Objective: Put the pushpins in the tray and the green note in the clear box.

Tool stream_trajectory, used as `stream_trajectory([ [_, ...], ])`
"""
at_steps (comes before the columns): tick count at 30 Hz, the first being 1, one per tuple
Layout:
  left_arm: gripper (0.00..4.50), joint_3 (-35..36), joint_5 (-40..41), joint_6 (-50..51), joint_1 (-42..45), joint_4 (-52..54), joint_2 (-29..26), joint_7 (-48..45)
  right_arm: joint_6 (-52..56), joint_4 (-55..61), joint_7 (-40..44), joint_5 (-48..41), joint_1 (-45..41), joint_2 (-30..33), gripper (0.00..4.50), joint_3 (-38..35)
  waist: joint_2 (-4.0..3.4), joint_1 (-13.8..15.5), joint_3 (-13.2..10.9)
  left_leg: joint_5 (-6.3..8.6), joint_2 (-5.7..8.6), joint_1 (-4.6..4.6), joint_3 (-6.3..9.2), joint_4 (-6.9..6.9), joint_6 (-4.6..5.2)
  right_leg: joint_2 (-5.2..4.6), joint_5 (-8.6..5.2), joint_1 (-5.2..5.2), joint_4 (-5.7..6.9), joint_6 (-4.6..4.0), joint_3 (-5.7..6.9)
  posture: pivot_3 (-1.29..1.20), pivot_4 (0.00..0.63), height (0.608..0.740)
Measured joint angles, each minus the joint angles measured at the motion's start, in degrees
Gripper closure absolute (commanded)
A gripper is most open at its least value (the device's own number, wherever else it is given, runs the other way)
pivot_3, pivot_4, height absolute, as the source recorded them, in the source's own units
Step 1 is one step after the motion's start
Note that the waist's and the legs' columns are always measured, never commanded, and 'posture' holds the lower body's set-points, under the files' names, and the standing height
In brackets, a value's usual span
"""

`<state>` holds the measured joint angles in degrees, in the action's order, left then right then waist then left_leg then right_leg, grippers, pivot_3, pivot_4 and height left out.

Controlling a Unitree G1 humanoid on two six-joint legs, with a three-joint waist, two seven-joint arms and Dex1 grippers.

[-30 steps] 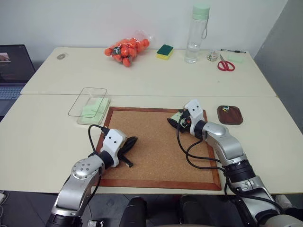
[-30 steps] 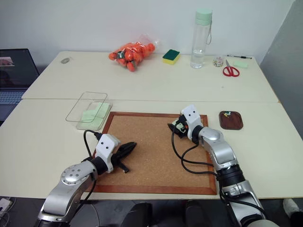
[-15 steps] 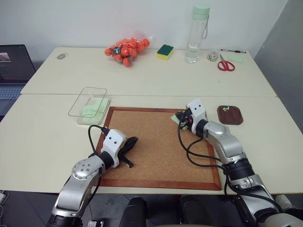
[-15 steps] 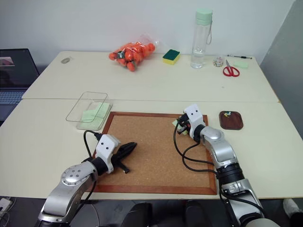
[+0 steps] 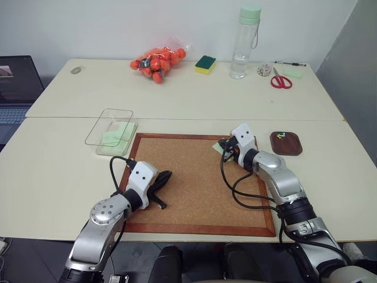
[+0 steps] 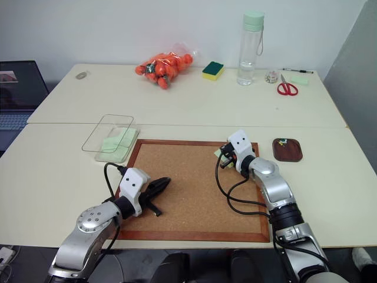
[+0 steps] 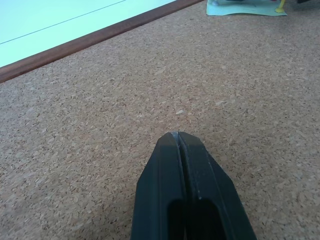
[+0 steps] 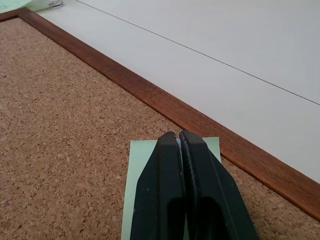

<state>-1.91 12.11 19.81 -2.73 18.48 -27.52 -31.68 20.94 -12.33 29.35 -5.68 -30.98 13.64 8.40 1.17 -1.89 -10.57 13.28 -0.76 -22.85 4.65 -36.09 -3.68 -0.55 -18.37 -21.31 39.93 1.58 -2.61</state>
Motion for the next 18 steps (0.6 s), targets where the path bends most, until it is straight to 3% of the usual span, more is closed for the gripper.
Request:
stream_trajectory([
  [18, 4.50, -0.5, 0.0, 0.3, -1.1, 1.3, 0.1, 0.2, 7.5, 8.2, -0.5, -4.7, -1.7, -1.2, 4.49, -3.4, -0.01, 0.0, 0.0, 0.00, -0.01, 0.00, 0.01, 0.01, 0.00, -0.02, 0.00, 0.00, 0.00, 0.00, 0.00, 0.00, 0.150, 0.740],
])
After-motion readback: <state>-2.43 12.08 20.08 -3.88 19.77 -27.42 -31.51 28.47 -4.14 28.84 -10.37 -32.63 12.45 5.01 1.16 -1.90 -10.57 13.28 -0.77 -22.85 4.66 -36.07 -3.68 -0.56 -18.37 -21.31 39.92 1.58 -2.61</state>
